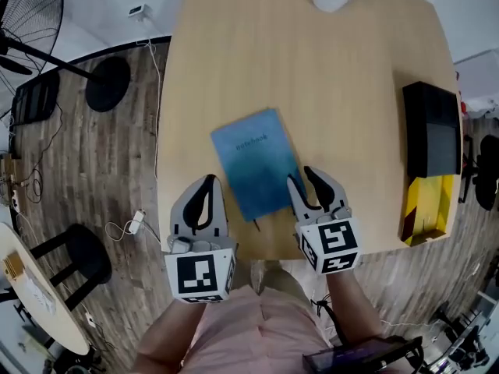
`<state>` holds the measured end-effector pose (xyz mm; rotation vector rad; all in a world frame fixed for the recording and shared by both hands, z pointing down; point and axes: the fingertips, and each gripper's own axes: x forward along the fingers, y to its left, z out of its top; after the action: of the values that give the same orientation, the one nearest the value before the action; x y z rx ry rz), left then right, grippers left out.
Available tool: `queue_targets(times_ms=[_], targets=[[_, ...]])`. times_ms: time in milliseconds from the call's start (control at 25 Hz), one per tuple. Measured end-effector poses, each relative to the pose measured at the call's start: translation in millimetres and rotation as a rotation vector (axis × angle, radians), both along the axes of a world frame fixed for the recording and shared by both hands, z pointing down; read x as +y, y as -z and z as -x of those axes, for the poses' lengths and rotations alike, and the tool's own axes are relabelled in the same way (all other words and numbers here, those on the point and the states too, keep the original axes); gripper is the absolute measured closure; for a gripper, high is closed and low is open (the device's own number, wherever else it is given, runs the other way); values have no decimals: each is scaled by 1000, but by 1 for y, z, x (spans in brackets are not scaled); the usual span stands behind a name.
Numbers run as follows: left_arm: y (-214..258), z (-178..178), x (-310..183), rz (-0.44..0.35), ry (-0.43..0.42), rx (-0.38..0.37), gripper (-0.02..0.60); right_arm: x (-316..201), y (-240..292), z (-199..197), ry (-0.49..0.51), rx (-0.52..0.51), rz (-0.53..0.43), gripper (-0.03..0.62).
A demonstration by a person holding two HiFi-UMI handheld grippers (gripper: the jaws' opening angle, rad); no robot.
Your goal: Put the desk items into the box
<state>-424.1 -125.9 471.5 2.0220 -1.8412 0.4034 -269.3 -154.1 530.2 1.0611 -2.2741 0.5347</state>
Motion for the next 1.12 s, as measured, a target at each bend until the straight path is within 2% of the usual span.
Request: queue_targets(times_ms=[240, 480, 600, 800, 920, 1120], targets=[[-23, 4, -5, 43, -9, 6, 571, 4, -38, -4, -22, 46, 101, 442], [-40, 4, -7, 77, -16, 14, 571, 4, -44, -3, -28, -3, 160, 442], [-45, 1, -8, 88, -20, 17, 571, 4, -44, -3, -29, -23, 189, 465], [-44, 1, -7, 86, -19, 15, 571, 4, -44, -4, -35, 5, 171, 474], [-39, 2, -6, 76, -15, 10, 571, 3, -39, -6, -38, 48, 136, 518], [-24, 0, -4, 45, -18, 9, 571, 4, -23, -6, -41, 43, 105, 554]])
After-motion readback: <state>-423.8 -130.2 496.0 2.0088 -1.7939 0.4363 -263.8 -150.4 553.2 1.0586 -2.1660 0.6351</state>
